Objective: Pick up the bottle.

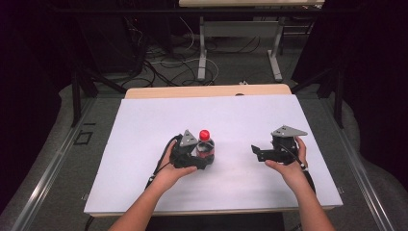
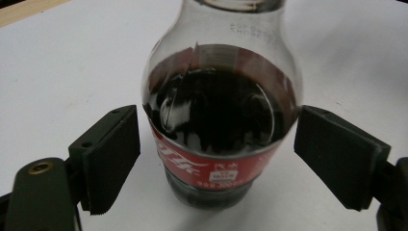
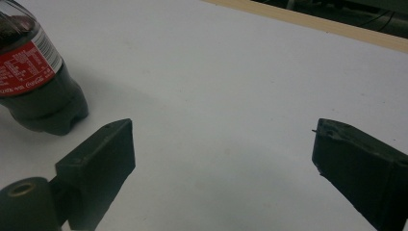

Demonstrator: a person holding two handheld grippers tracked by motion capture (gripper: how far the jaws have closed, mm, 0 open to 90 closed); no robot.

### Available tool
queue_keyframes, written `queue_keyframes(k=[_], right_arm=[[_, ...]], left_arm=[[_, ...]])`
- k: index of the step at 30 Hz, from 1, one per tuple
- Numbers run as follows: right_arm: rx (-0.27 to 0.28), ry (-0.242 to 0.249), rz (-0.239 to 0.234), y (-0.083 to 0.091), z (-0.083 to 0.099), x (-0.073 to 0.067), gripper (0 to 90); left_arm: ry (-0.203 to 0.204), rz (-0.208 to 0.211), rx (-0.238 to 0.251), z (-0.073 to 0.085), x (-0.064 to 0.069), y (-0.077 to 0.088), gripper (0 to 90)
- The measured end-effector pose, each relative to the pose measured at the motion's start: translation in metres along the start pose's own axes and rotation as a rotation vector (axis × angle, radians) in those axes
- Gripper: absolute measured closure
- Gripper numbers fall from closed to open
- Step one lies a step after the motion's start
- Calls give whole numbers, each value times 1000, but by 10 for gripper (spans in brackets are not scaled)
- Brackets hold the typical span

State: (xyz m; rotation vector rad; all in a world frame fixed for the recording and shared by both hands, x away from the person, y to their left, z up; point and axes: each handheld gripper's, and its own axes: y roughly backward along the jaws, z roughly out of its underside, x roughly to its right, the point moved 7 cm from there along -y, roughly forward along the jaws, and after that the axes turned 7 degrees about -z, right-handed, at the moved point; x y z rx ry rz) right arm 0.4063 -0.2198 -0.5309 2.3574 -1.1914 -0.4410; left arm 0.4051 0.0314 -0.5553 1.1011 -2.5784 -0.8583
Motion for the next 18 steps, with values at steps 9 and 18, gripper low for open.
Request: queue_keyframes(k=[9,18], right_arm=[[-8,24,-3,-4,1,-2,80],[-13,31,-9,-7,2,-7,132]], left_arm=[[21,7,44,0,1,-2,285],[17,-4,36,0,1,-1,298]])
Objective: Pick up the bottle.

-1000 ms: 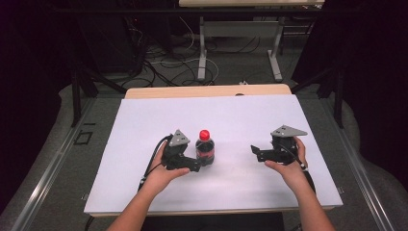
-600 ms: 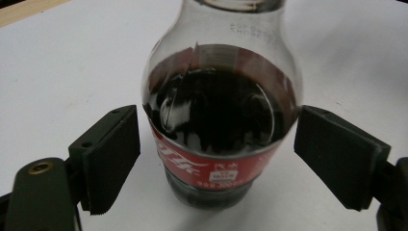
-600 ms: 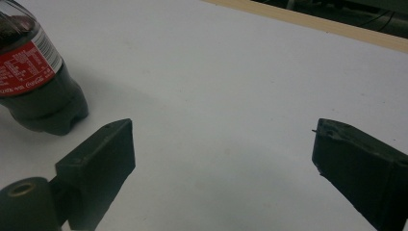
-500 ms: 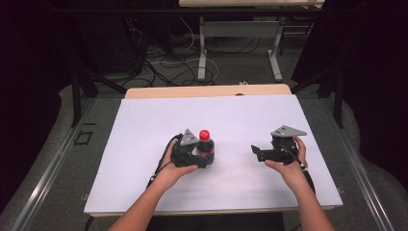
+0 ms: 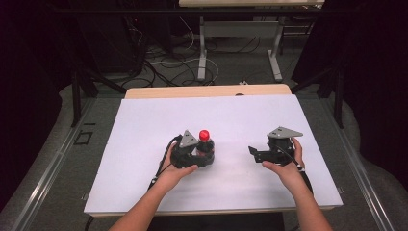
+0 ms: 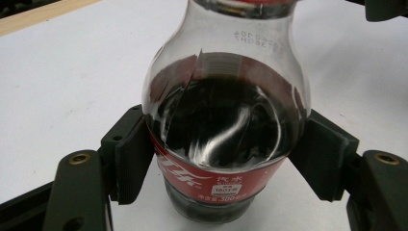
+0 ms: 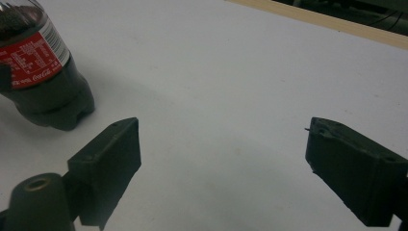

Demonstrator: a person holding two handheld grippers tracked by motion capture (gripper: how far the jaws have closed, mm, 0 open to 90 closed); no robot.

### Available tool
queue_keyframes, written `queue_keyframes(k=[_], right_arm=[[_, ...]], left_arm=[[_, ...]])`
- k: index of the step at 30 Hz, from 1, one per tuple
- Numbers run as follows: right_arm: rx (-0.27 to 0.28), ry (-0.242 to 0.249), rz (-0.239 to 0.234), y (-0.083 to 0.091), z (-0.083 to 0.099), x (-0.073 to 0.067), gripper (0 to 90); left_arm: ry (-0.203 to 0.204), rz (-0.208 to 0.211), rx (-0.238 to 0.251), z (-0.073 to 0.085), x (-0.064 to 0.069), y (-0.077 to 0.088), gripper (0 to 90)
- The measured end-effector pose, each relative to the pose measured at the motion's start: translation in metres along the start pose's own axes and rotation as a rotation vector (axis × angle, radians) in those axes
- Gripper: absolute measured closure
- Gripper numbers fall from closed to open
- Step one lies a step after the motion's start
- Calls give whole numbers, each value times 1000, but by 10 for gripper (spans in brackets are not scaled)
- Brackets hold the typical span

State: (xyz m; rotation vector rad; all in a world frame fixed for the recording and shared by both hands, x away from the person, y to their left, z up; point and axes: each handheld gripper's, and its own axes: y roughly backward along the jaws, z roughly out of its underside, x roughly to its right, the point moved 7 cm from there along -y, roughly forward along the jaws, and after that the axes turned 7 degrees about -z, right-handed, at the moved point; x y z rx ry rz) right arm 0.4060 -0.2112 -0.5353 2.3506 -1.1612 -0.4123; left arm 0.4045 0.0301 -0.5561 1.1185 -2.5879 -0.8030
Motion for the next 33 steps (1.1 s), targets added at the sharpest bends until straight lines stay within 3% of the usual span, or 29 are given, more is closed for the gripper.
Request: queue_keyframes(k=[8,14,16,19,24,27,33], right_arm=[[-1,-2,-28,-1,-1,-6,157],[5,30,-54,-3,-6,-17,212],[9,41,-72,-4,-10,-24,245],[17,45,-136,-3,-21,-37,311],[49,68,-195,-3,-45,-59,348],[49,54,-220,-4,-54,-68,352],[78,117,-274,-6,-82,-98,384]], left_arm=[[20,-3,-8,0,-1,4,301],[14,-17,-11,-2,-1,12,301],[18,-23,-13,-3,-1,15,302],[22,-21,-13,-3,-1,19,302],[25,-30,-14,-3,-1,23,302],[17,-30,-18,-2,0,24,302],[12,-30,-19,-1,1,24,302]])
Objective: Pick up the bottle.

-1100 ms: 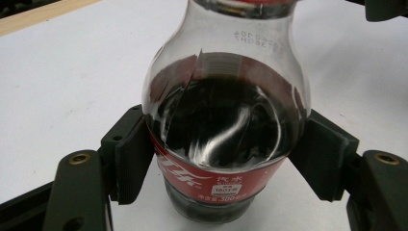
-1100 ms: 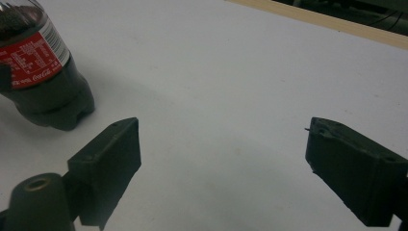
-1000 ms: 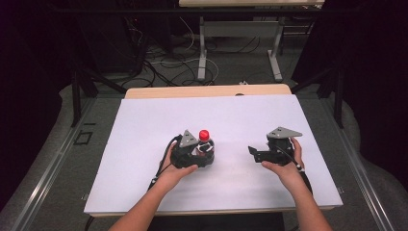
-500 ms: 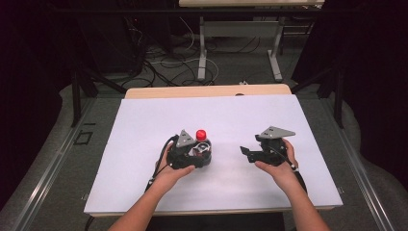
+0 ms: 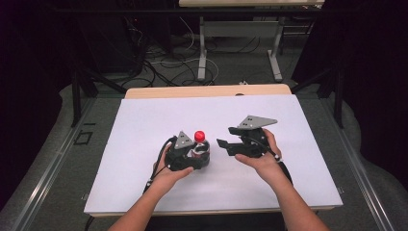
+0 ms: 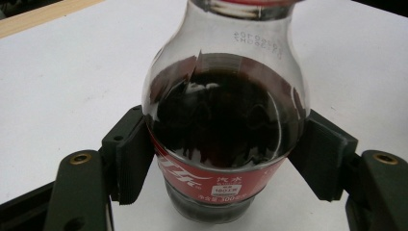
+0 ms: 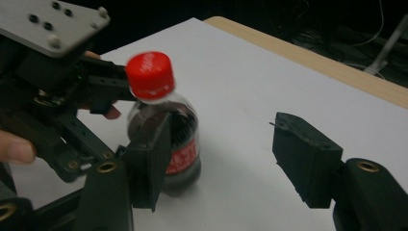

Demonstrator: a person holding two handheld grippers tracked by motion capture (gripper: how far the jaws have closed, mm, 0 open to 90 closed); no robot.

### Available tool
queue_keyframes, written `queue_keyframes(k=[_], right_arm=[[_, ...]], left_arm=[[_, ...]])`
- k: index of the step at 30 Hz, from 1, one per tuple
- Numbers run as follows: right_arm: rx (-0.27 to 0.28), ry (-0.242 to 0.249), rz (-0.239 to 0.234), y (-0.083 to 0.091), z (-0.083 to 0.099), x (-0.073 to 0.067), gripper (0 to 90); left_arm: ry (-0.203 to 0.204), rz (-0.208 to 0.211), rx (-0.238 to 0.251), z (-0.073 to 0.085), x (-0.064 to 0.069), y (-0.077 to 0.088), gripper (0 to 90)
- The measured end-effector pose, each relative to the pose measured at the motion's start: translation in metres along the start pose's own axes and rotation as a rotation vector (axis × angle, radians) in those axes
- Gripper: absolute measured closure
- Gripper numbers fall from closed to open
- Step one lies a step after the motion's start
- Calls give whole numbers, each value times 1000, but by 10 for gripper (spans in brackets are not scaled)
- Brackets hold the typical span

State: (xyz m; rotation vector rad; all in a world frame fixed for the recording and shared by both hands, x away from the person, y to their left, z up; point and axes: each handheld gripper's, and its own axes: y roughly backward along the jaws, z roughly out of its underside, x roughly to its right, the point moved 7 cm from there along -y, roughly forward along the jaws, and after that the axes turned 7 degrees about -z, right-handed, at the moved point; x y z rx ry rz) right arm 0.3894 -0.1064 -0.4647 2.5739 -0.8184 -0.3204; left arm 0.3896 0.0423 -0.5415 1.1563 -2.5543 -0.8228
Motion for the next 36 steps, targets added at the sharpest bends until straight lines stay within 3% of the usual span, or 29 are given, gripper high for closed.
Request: queue_keyframes(k=[5,9,17,18,22,23,27,31,36], right_arm=[[8,33,-18,-9,-13,-12,451],[54,27,-45,-15,-19,-21,477],[44,33,-68,-24,-22,-34,521],[42,33,-68,-24,-22,-36,522],[36,44,-58,-26,-22,-39,543],[41,51,-56,-28,-23,-39,552],[39,45,-48,-30,-23,-42,568],[18,48,-39,-31,-22,-43,592],[29,57,-36,-32,-22,-45,606]], left_arm=[[-2,6,-2,0,3,0,302],[-5,18,-3,0,8,1,302],[-43,59,-5,-4,21,4,302],[-27,61,0,-4,24,5,301],[-36,79,6,-8,31,9,302],[-56,84,-3,-8,31,11,301],[-52,77,13,-11,37,13,302],[-54,80,-3,-11,40,15,302],[-65,82,-14,-11,40,16,303]])
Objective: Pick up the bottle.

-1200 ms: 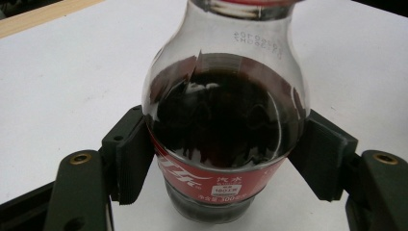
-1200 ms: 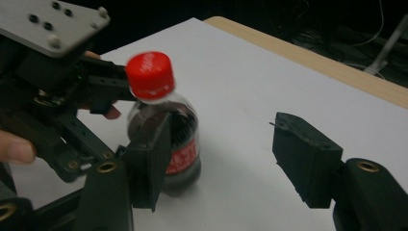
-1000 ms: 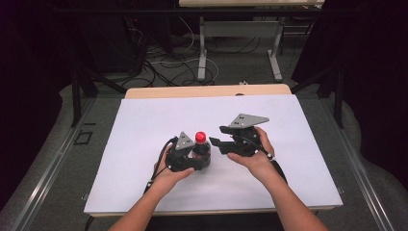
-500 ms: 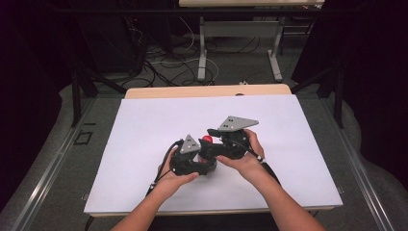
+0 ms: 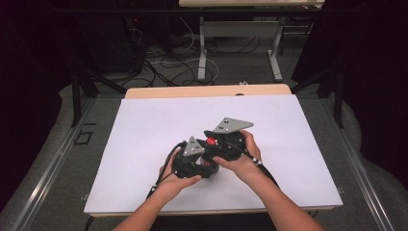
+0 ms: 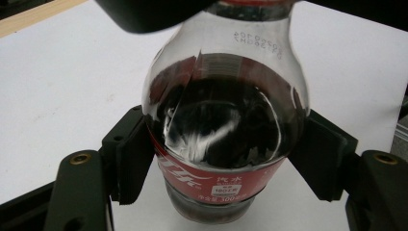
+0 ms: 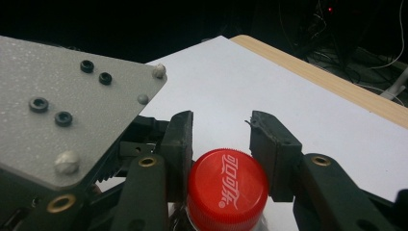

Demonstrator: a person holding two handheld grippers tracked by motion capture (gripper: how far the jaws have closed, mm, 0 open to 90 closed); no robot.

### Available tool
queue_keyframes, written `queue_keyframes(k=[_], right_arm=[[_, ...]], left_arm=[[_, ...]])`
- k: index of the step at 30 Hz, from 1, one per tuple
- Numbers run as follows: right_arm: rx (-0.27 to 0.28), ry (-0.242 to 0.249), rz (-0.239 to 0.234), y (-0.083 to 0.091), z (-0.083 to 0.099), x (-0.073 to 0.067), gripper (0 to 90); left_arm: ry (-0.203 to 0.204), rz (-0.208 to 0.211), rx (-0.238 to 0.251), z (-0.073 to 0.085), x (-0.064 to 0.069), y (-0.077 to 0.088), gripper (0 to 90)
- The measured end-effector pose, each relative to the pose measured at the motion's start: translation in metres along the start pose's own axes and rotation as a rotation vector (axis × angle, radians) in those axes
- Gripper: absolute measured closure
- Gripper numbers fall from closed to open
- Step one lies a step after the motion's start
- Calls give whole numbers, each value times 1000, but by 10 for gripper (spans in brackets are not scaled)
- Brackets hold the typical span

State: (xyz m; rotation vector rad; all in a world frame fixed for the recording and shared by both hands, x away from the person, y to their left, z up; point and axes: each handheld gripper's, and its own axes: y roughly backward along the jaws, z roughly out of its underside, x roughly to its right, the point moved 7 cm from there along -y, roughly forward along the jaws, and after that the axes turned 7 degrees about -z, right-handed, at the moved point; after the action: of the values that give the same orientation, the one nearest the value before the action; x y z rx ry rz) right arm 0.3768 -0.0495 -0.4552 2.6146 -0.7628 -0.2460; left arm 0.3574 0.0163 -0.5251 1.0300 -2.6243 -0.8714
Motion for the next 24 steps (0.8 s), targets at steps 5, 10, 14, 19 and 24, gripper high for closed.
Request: queue_keyframes(k=[5,10,14,19,24], right_arm=[[-2,10,-20,2,0,-2,611],[-9,31,-76,5,1,-2,613],[-24,53,-153,7,2,-1,613],[-24,73,-249,11,4,-2,614],[-61,123,-349,15,6,-2,614]], left_arm=[[-6,21,-7,0,2,2,304],[-18,38,-13,1,4,4,305],[-12,56,2,1,7,4,305],[-19,88,-3,2,12,5,305],[-27,117,-15,3,16,7,304]])
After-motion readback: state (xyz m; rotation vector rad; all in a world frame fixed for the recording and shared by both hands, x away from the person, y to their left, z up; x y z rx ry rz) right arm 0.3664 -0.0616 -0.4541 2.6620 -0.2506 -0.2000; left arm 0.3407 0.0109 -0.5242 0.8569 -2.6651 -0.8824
